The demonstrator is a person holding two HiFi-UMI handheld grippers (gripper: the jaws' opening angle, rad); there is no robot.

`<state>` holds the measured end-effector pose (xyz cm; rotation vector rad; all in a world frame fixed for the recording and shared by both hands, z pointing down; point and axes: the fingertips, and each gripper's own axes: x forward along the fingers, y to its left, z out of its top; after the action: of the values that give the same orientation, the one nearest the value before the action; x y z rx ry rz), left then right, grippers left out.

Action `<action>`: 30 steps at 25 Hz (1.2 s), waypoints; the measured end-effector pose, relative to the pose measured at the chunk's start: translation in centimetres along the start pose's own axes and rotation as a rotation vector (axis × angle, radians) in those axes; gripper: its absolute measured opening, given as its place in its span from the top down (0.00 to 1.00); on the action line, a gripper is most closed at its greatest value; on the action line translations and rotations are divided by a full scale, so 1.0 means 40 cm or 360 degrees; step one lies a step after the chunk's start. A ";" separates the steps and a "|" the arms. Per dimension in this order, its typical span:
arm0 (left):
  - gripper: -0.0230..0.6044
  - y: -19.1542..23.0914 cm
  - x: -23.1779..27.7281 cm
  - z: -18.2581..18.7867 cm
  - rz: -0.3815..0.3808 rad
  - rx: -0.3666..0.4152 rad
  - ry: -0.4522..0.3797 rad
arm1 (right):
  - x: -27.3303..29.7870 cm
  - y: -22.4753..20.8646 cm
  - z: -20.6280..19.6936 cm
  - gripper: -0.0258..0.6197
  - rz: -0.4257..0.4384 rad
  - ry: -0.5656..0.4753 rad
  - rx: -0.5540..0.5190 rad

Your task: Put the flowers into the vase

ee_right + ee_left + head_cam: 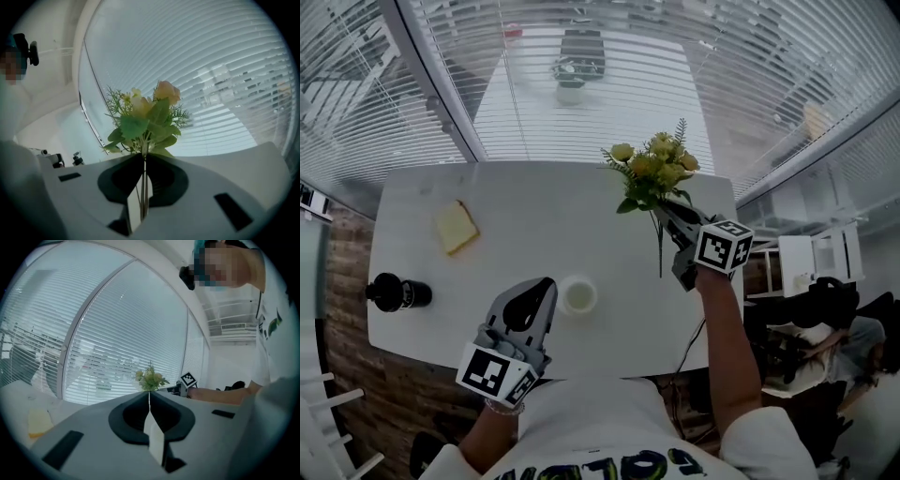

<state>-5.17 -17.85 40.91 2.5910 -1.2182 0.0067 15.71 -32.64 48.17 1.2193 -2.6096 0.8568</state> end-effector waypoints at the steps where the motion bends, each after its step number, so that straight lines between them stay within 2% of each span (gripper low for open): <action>1: 0.93 -0.005 0.000 0.008 -0.0004 0.0006 -0.0006 | -0.009 0.016 0.016 0.90 0.0014 -0.0035 0.0003; 10: 0.91 -0.021 -0.011 0.065 -0.0024 0.0081 -0.0053 | -0.085 0.166 0.139 0.90 0.0148 -0.0375 0.0013; 15: 0.89 -0.015 -0.001 0.120 -0.0034 0.0156 -0.0094 | -0.110 0.254 0.175 0.90 0.0195 -0.0451 -0.0050; 19: 0.85 -0.017 0.008 0.189 -0.0093 0.0225 -0.0154 | -0.119 0.324 0.204 0.90 0.0233 -0.0525 -0.0085; 25: 0.78 -0.059 0.046 0.261 -0.0206 0.0228 -0.0220 | -0.133 0.399 0.245 0.90 0.0296 -0.0626 -0.0153; 30: 0.76 -0.107 0.064 0.335 -0.0250 0.0230 -0.0325 | -0.153 0.466 0.269 0.90 0.0382 -0.0695 -0.0155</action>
<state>-1.78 -20.55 27.27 2.8658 -1.1121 -0.2144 7.16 -24.97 28.96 1.1960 -3.1524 0.5314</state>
